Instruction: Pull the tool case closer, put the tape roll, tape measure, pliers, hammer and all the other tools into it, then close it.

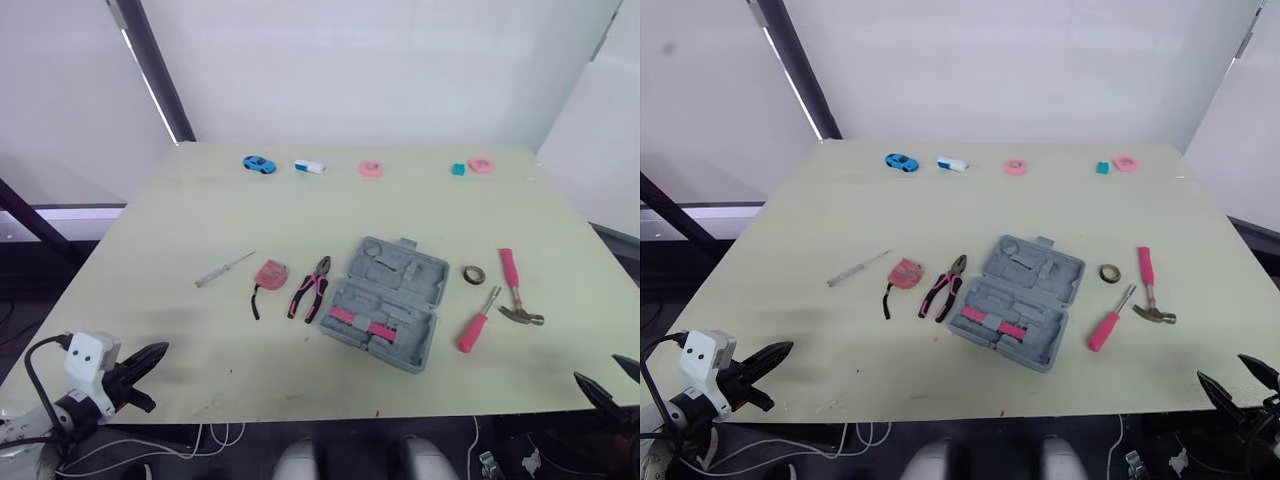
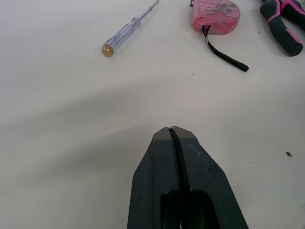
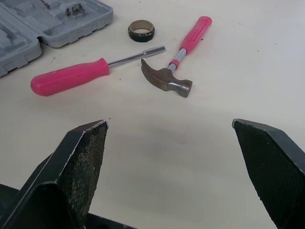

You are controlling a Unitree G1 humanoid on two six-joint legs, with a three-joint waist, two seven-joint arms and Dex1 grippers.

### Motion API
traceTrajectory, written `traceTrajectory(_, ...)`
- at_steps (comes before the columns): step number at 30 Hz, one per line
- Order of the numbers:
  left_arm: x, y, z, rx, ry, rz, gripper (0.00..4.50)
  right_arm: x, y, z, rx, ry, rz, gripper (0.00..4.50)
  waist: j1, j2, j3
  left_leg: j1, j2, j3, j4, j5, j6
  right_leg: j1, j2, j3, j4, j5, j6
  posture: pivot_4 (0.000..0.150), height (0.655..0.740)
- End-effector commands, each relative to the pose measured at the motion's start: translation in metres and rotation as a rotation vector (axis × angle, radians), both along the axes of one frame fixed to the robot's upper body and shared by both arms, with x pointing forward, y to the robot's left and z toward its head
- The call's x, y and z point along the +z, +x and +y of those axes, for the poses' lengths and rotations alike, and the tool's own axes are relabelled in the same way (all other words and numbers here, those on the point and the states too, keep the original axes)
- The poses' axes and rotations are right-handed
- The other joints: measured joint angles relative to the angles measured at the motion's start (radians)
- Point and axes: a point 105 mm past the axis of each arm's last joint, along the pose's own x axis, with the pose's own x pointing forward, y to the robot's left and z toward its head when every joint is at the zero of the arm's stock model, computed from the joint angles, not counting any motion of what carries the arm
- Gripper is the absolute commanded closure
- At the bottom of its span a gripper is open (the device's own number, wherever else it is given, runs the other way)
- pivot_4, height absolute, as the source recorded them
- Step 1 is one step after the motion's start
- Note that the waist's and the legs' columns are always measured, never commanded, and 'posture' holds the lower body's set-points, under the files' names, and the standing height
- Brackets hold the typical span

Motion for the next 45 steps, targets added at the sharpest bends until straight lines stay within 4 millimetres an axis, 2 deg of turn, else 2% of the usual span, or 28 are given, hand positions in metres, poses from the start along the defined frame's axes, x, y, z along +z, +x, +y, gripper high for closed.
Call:
traceTrajectory(1, 0.01, 0.001, 0.006, -0.002, 0.01, -0.043, 4.5, 0.009, -0.005, -0.003, -0.002, -0.027, -0.028, 0.09, 0.001, 0.0, 0.0, 0.0, 0.0, 0.0, 0.0, 0.0, 0.0, 0.0, 0.0, 0.0, 0.0, 0.0, 0.0, 0.15, 0.74)
traceTrajectory(6, 0.014, 0.008, 0.009, -0.004, 0.006, -0.08, 4.5, 0.017, 0.003, 0.015, 0.037, -0.028, -0.053, 0.09, 0.002, 0.0, 0.0, 0.0, -0.001, 0.0, -0.004, 0.0, 0.0, 0.0, 0.001, 0.0, -0.002, 0.0, 0.0, 0.15, 0.74)
traceTrajectory(13, 0.02, 0.017, 0.002, -0.053, -0.038, -0.085, 4.5, 0.019, 0.008, 0.02, 0.01, -0.027, -0.022, 0.09, 0.001, 0.0, 0.0, 0.0, -0.001, 0.001, -0.004, 0.0, 0.0, 0.0, 0.006, 0.0, -0.002, 0.0, 0.0, 0.15, 0.74)
traceTrajectory(18, 0.025, 0.037, -0.006, -0.128, 0.001, -0.066, 4.5, 0.031, 0.019, 0.038, 0.068, -0.025, -0.039, 0.09, 0.003, -0.001, 0.0, 0.001, -0.001, 0.001, -0.004, 0.001, 0.0, 0.0, 0.007, 0.0, -0.001, 0.0, 0.0, 0.15, 0.74)
traceTrajectory(23, 0.038, 0.069, -0.028, -0.244, 0.026, -0.074, 4.5, 0.035, 0.036, 0.058, 0.142, -0.09, 0.008, 0.09, 0.003, -0.001, 0.0, 0.001, -0.002, 0.001, -0.004, 0.001, 0.0, 0.0, 0.008, 0.0, 0.0, 0.0, 0.0, 0.15, 0.74)
traceTrajectory(27, 0.041, 0.086, -0.041, -0.32, 0.035, -0.061, 4.5, 0.038, 0.048, 0.066, 0.167, -0.145, 0.007, 0.09, 0.0, -0.001, -0.001, 0.001, -0.004, 0.001, -0.004, 0.001, 0.0, 0.001, 0.009, 0.0, 0.0, 0.0, 0.0, 0.15, 0.74)
traceTrajectory(29, 0.044, 0.097, -0.055, -0.406, 0.006, -0.032, 4.5, 0.037, 0.054, 0.075, 0.227, -0.172, 0.027, 0.09, 0.0, -0.001, 0.0, 0.001, -0.004, 0.002, -0.004, 0.001, 0.0, 0.001, 0.01, 0.0, 0.0, 0.001, 0.002, 0.15, 0.74)
traceTrajectory(33, 0.056, 0.133, -0.081, -0.508, 0.043, -0.039, 4.5, 0.034, 0.074, 0.087, 0.296, -0.193, 0.067, 0.09, 0.004, -0.003, 0.001, 0.0, -0.005, 0.003, -0.001, 0.001, 0.0, 0.002, 0.013, -0.001, 0.002, 0.001, 0.002, 0.15, 0.74)
traceTrajectory(37, 0.054, 0.149, -0.109, -0.632, 0.075, -0.02, 4.5, 0.033, 0.092, 0.096, 0.349, -0.235, 0.079, 0.09, 0.002, -0.003, 0.001, -0.002, -0.005, 0.001, 0.002, 0.001, 0.0, 0.003, 0.013, -0.001, 0.002, 0.002, 0.003, 0.15, 0.74)
traceTrajectory(41, 0.053, 0.164, -0.135, -0.723, 0.102, -0.004, 4.5, 0.022, 0.107, 0.103, 0.383, -0.279, 0.111, 1.88, 0.0, -0.004, 0.001, -0.003, -0.006, 0.0, 0.003, 0.001, 0.001, 0.003, 0.014, -0.001, 0.002, 0.002, 0.004, 0.15, 0.74)
traceTrajectory(45, 0.057, 0.175, -0.153, -0.765, 0.115, -0.005, 4.5, 0.018, 0.122, 0.113, 0.411, -0.307, 0.121, 4.09, 0.0, -0.004, 0.001, -0.006, -0.006, -0.002, 0.006, 0.001, 0.001, 0.003, 0.014, -0.003, 0.003, 0.002, 0.004, 0.15, 0.74)
